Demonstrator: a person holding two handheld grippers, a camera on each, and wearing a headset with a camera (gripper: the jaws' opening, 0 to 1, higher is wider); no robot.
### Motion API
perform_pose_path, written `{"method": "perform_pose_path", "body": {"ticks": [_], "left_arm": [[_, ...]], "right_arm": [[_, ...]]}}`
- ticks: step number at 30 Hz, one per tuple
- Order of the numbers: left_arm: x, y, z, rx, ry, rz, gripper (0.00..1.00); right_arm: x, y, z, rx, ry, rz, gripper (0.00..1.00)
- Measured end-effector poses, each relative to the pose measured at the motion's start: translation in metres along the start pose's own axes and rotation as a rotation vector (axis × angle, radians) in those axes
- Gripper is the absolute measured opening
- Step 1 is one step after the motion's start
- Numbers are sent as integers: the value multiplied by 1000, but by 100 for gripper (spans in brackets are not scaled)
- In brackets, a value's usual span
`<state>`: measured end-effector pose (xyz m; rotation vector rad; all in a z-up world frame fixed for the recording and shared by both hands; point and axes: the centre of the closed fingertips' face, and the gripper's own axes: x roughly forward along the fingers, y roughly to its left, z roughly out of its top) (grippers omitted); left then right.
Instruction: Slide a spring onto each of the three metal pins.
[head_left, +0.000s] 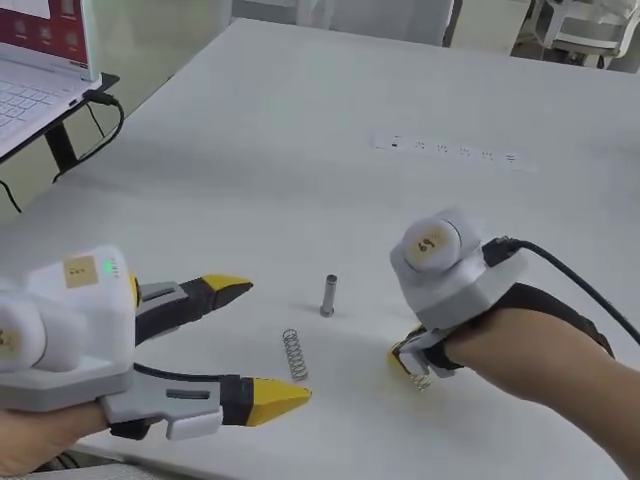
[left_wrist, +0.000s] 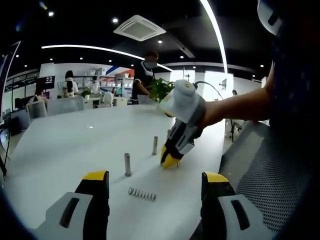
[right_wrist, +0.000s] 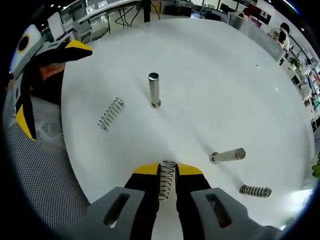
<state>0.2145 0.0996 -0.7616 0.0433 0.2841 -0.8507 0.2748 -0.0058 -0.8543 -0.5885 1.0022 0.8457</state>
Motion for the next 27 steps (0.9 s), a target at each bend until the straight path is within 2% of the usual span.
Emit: {"method": "perform_pose_path", "body": {"ticks": [19,27], "left_arm": [[0,-3,-1,10,15,-9,71],[0,-3,-2,11,18,-9,71]], "right_arm": [[-29,-8,10,15,-169,-12,8],[-41,-14,11,25,-218,-21,8]]}}
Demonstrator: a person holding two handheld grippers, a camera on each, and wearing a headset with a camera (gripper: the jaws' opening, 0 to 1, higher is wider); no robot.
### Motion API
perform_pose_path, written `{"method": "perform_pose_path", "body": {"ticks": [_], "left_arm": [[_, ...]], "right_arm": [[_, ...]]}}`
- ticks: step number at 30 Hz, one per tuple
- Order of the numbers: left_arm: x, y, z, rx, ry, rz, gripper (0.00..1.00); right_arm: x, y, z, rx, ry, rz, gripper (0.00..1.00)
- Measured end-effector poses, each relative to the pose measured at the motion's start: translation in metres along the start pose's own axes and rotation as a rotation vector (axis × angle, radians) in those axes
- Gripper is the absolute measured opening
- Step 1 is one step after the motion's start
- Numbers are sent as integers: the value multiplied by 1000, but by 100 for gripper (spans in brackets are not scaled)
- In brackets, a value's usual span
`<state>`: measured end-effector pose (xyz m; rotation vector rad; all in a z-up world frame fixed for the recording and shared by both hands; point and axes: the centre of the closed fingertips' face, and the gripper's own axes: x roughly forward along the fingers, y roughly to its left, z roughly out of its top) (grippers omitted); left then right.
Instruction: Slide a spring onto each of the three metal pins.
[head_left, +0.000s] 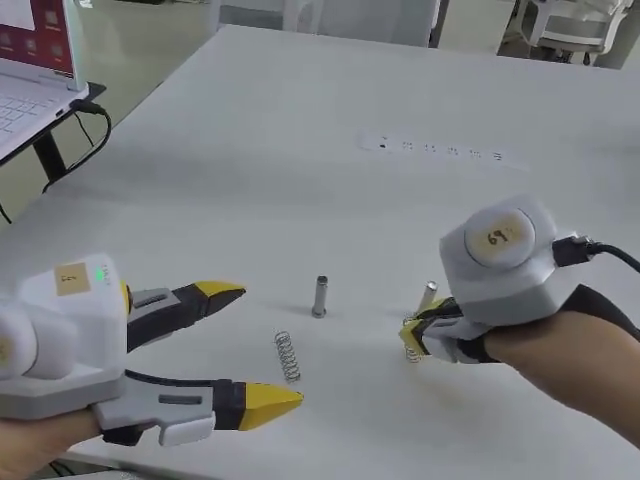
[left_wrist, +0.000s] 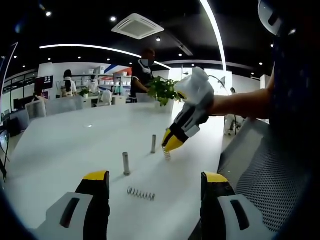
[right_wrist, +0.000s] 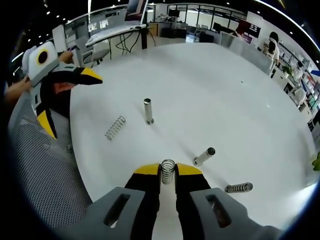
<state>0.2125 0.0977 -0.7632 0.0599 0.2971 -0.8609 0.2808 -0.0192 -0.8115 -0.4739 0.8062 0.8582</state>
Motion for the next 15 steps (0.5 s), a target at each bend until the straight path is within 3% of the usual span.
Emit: {"method": "perform_pose_path", "body": {"ticks": [4,15], "left_arm": [[0,0,0,0,0,0,71],[-1,2,0,-9,5,7,71]], "right_arm": [[-7,-2,4,29,-36,7,8],[-27,-9,15,-8,-173,23,8]]}}
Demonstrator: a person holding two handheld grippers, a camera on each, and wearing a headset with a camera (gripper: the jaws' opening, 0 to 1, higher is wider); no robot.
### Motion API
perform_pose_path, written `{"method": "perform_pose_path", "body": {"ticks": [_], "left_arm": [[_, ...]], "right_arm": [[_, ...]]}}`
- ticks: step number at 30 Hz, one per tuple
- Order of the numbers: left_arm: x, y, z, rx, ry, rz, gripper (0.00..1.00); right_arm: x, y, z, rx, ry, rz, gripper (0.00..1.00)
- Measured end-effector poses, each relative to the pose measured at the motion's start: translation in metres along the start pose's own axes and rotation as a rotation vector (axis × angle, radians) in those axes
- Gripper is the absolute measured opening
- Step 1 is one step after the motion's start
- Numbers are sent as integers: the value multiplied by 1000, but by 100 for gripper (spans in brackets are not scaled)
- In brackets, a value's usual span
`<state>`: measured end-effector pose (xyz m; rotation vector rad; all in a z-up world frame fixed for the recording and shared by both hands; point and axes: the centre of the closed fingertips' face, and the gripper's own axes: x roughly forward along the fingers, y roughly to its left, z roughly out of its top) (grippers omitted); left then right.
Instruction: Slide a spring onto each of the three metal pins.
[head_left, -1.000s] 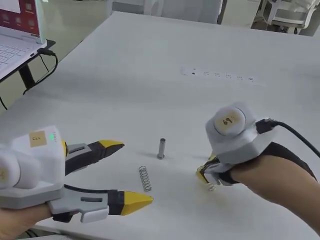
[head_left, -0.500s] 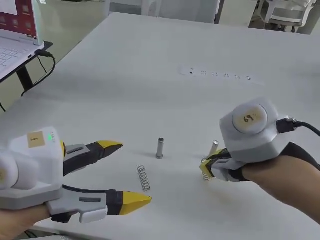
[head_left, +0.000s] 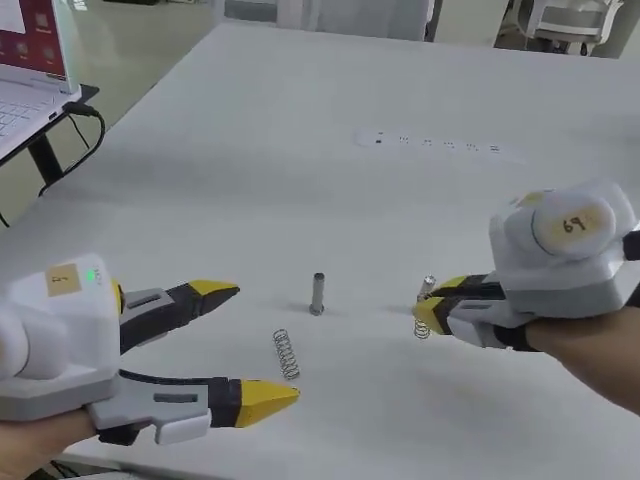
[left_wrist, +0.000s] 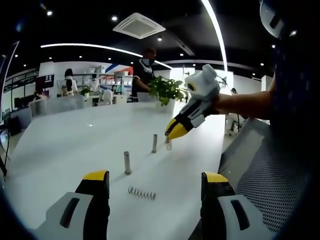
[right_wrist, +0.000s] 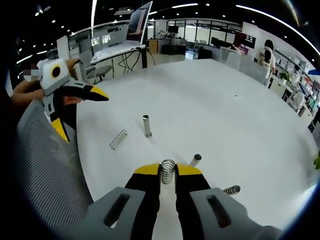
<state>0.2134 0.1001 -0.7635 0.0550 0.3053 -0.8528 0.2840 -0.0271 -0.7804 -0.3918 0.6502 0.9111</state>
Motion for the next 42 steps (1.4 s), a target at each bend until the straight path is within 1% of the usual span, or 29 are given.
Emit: {"method": "perform_pose_path", "body": {"ticks": [1,3,4,7,10,14,17,18,19,21,23,26,30,33,34,36,42], "left_arm": [[0,0,0,-1,1,0,71],[0,0,0,0,2,0,71],[0,0,0,-2,3,1,71],[0,1,0,-6,5,4,71],[-1,1,0,-11,4,6,71],[0,0,1,-10,9,6,71],[0,0,1,-11,12,7,71],[0,0,1,-11,12,7,71],[0,0,1,-12,12,7,71],[0,-1,0,-14,15,7,71],[1,-1,0,-14,17,7,71],[1,-1,-1,-15,20,7,71],[0,1,-1,-17,20,10,71],[0,2,-2,-17,21,12,71],[0,2,-2,-18,20,13,71],[-1,3,-2,-19,19,13,71],[-1,3,-2,-20,20,13,71]], "right_arm": [[-2,-2,2,3,-18,-1,8],[-5,-3,4,1,-36,3,8],[-8,-3,7,-9,-59,2,8],[-15,-3,13,-6,-105,10,8],[-21,-4,23,-45,-169,1,8],[-25,-9,27,-63,-207,-16,8],[-26,-17,30,-52,-231,-32,8],[-26,-18,30,-47,-231,-35,8],[-26,-23,31,-37,-236,-48,8],[-26,-27,33,-28,-245,-53,8],[-25,-29,35,-19,-248,-56,8],[-20,-34,37,-26,-252,-66,8],[-15,-38,39,-14,-253,-66,8],[-12,-40,39,0,-257,-61,8],[-10,-40,38,3,-249,-58,8],[-8,-41,37,-6,-244,-59,8],[-5,-42,33,-1,-232,-55,8]]}}
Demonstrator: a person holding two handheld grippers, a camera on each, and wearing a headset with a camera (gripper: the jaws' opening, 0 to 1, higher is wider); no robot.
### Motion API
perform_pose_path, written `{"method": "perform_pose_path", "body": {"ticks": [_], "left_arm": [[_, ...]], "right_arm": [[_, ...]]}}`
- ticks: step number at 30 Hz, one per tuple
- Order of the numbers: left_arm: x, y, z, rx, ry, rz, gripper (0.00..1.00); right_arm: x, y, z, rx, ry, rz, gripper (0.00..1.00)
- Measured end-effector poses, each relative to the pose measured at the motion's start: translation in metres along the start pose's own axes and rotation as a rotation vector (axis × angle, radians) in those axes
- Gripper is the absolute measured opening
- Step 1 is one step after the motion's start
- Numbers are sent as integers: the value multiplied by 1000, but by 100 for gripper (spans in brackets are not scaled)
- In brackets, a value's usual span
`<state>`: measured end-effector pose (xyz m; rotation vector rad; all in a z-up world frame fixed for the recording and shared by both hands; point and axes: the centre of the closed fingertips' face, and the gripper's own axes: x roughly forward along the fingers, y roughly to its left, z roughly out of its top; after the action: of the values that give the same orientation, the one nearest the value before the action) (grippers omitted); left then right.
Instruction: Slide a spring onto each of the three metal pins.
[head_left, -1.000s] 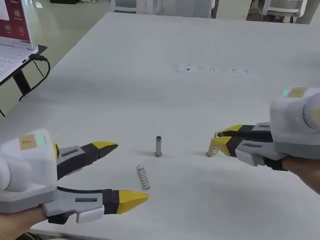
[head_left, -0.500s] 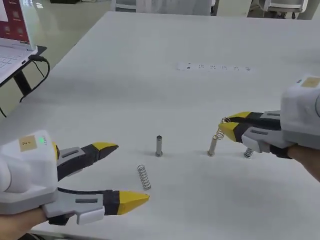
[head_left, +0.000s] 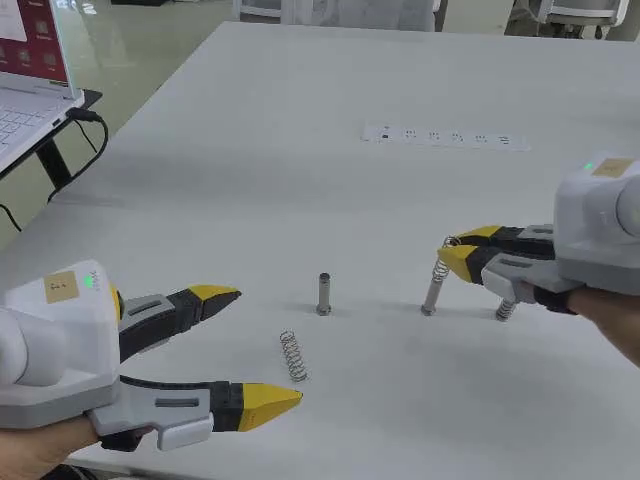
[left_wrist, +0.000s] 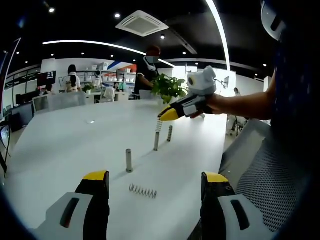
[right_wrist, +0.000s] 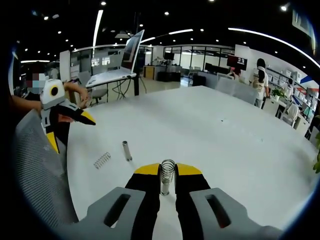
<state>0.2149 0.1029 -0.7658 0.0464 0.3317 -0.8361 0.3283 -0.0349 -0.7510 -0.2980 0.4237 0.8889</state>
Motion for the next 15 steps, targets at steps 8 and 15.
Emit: {"method": "perform_pose_path", "body": {"ticks": [8,15], "left_arm": [[0,0,-1,-1,5,-2,71],[0,0,-1,-2,6,-1,71]], "right_arm": [[2,0,-3,2,6,5,8],[4,0,-4,1,11,6,8]]}}
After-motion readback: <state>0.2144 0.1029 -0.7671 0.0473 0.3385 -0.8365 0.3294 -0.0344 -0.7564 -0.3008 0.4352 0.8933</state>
